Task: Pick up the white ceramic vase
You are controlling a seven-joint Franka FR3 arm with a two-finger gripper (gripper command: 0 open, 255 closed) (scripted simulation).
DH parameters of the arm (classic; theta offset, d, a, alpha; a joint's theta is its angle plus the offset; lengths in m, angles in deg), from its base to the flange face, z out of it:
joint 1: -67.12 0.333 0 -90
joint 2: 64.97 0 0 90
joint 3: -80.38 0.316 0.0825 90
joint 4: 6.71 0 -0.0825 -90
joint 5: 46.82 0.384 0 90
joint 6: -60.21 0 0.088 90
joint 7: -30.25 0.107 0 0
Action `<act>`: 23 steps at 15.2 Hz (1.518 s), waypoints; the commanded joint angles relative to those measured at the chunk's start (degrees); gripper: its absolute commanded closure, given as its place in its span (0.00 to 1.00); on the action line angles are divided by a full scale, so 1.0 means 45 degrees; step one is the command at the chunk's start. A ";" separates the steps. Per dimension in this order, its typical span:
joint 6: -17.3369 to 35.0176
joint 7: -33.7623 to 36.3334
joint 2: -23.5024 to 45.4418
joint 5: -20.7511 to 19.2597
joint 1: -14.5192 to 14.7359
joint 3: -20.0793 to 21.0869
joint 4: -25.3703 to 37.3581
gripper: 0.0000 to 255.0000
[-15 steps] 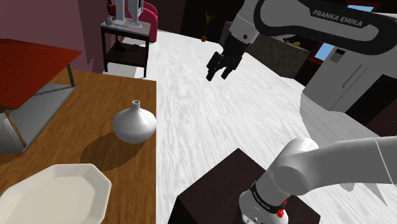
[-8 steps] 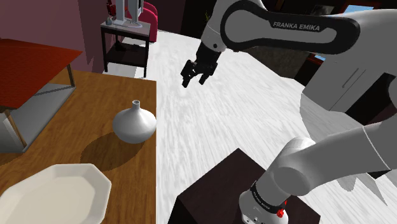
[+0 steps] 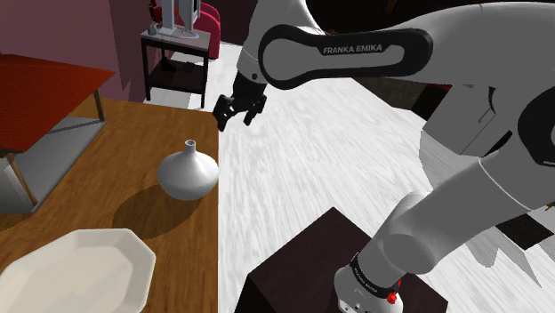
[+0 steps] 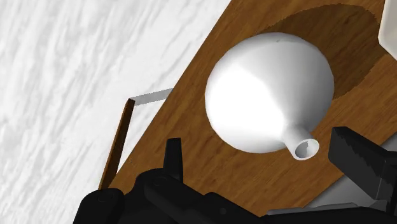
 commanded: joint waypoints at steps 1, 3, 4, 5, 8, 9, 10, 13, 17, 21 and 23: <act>0.0422 0.0458 0.0855 -0.0287 0.0069 0.0363 0.0441 0.00; 0.0765 0.0894 0.1746 -0.0668 0.0133 0.0660 0.0967 0.00; 0.0914 0.1122 0.2201 -0.0886 0.0175 0.0796 0.1253 0.00; 0.1048 0.1355 0.2663 -0.1121 0.0228 0.0918 0.1556 0.00; 0.1347 0.2070 0.4081 -0.1906 0.0456 0.1209 0.2566 0.00; 0.1357 0.2101 0.4145 -0.1941 0.0488 0.1200 0.2614 0.00; 0.1518 0.2134 0.4198 -0.1979 0.0495 0.1193 0.2502 0.00; 0.1996 0.2243 0.4374 -0.2104 0.0506 0.1182 0.2182 0.00; 0.2560 0.2391 0.4614 -0.2279 0.0522 0.1164 0.1834 0.00; 0.2545 0.2376 0.4613 -0.2273 0.0517 0.1160 0.1848 1.00; 0.2543 0.2376 0.4613 -0.2274 0.0517 0.1160 0.1850 1.00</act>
